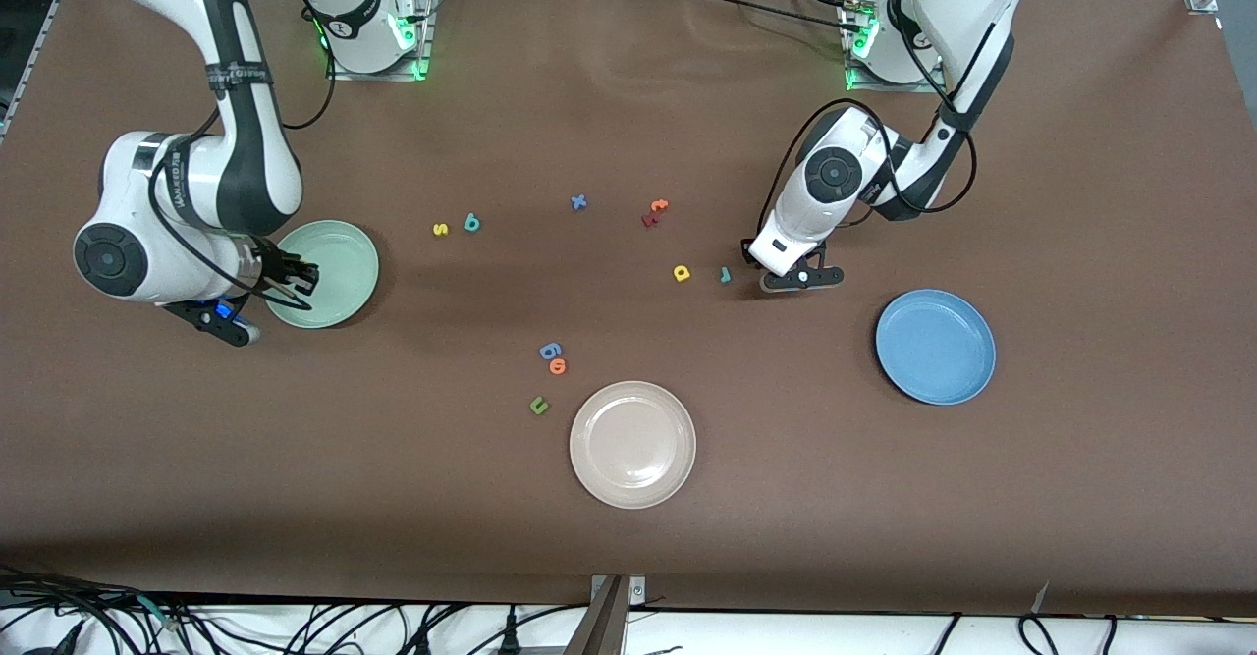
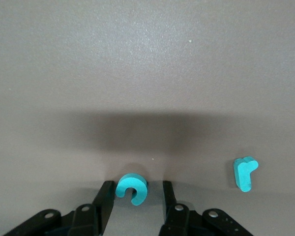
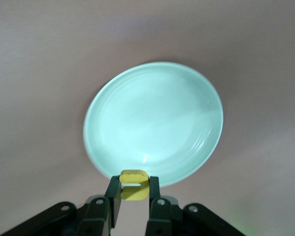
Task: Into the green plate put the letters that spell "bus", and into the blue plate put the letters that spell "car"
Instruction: 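Drop the yellow u on the green plate while the left gripper lifts c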
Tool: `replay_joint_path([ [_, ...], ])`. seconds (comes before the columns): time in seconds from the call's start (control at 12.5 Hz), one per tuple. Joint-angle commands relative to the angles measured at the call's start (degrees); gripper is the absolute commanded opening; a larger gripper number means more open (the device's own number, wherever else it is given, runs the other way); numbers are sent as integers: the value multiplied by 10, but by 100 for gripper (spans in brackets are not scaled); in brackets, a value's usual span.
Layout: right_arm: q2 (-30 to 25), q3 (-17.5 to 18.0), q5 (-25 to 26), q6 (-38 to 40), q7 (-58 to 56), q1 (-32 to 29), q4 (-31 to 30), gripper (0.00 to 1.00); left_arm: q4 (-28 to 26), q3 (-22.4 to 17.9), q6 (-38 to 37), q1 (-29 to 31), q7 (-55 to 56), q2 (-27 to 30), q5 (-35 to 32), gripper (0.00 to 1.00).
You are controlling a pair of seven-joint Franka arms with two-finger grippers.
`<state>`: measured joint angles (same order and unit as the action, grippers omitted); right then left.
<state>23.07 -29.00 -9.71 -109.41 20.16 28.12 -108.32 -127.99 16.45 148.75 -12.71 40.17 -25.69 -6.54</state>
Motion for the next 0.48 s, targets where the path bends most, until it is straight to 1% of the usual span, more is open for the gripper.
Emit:
replay_joint_path([
  [0.0,7,0,-13,-91,-75,-18,-61,0,-9,-1,6,0,16,6,-21,41],
  [0.16,17,0,-20,-115,-102,-29,-80,0,-9,-1,6,0,15,6,-21,37],
  [0.4,46,0,-92,-124,-193,-48,-87,0,-9,-1,4,0,15,6,-21,32],
])
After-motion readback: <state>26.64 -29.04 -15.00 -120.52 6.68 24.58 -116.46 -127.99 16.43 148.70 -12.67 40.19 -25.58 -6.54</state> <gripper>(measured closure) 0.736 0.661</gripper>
